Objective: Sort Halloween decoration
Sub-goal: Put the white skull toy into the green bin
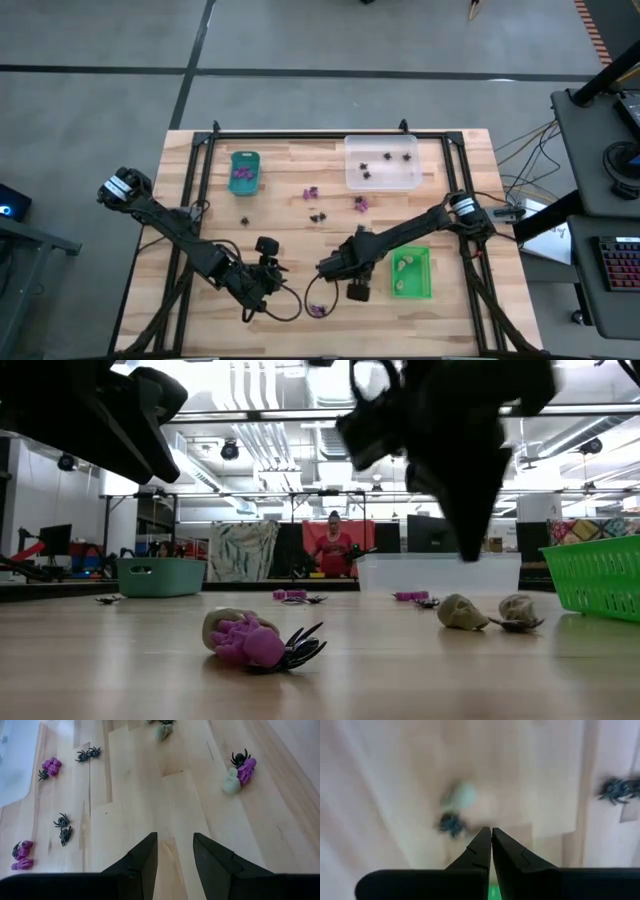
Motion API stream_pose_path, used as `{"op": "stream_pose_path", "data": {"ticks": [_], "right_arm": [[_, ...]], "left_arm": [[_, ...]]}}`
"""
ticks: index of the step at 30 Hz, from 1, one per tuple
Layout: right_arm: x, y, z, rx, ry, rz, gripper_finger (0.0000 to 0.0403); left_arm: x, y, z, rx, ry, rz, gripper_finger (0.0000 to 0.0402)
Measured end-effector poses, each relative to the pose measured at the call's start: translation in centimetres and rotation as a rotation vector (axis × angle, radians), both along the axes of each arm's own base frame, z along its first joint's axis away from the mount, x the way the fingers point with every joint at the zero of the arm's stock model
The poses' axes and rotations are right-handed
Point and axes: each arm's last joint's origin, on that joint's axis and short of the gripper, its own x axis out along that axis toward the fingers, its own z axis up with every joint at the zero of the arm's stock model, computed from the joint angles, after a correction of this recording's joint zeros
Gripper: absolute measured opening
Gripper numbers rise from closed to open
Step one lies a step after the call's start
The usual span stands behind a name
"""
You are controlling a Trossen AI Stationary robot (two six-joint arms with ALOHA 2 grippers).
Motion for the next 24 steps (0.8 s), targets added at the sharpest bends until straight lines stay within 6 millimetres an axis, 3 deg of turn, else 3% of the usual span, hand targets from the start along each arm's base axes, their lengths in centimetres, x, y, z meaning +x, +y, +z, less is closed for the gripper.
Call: {"op": "stream_pose_path", "data": {"ticks": [4, 9, 17, 24], "right_arm": [[-0.9, 1.5, 0.7, 0.027, -0.018, 0.177, 0.0022], [-1.6, 3.1, 0.0, -0.005, -0.01, 0.32, 0.0066], [-2.4, 3.3, -1.4, -0.145, 0.008, 0.416, 0.0151], [-3.1, 3.0, -2.8, -0.15, 0.048, 0.46, 0.018]], "left_arm": [[0.0, 0.0, 0.0, -0.004, -0.001, 0.004, 0.0109], [0.0, 0.0, 0.0, -0.007, -0.001, 0.007, 0.0109], [0.0, 0.0, 0.0, -0.002, -0.006, 0.013, 0.0109], [0.0, 0.0, 0.0, -0.002, -0.006, 0.013, 0.0109]]}}
